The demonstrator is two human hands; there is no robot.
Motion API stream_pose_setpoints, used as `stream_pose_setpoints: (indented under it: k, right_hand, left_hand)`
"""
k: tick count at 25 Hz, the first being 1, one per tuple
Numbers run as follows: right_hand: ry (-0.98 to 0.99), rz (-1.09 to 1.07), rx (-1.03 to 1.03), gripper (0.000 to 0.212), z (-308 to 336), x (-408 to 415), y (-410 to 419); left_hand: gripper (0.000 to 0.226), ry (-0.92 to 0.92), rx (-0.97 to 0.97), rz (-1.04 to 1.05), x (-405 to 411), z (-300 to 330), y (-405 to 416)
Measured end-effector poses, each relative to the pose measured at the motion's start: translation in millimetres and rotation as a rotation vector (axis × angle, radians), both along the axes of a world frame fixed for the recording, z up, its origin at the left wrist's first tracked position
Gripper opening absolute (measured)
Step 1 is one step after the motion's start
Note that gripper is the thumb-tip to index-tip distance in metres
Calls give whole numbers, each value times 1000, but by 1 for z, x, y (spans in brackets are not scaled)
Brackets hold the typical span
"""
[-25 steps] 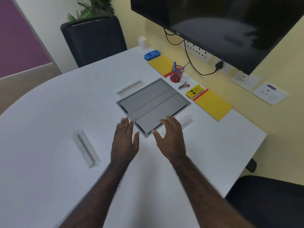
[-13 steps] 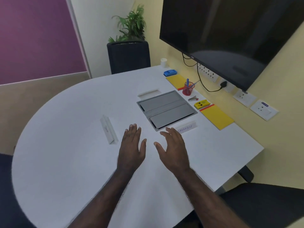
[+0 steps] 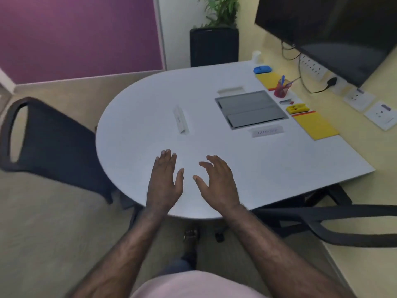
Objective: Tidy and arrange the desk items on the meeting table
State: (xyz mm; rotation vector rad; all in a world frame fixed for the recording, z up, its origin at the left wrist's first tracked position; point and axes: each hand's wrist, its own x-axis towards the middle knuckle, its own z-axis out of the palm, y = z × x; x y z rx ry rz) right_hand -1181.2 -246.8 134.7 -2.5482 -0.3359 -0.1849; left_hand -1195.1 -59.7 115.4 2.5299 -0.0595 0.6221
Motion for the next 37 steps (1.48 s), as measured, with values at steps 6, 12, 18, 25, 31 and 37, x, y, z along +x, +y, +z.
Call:
stream_pose_setpoints:
  k: [6,12,18,25,31,37]
  right_hand:
    - [70,215,3,52,-19,-71,67]
    - [25,434,-34,51,-18,-114,186]
    - [25,578,-80,52,-38,-150,344]
    - [61,656,-139,53,-58,-182,517]
    - [87,728,-193,54,-67,-167,620]
    - [95,750,-153,56,-78,-93,728]
  left_hand:
    - [58,49,-29,148,-119,-6,69]
    - [61,57,-29,403,-213,-17,178]
    - [60,67,-46,516,-278,-39,318]
    - [61,129,-26,576,-330,-56,474]
    - [62,183,-38,637,-316,-69,559]
    - [60,242,-42,639,-254,-80,651]
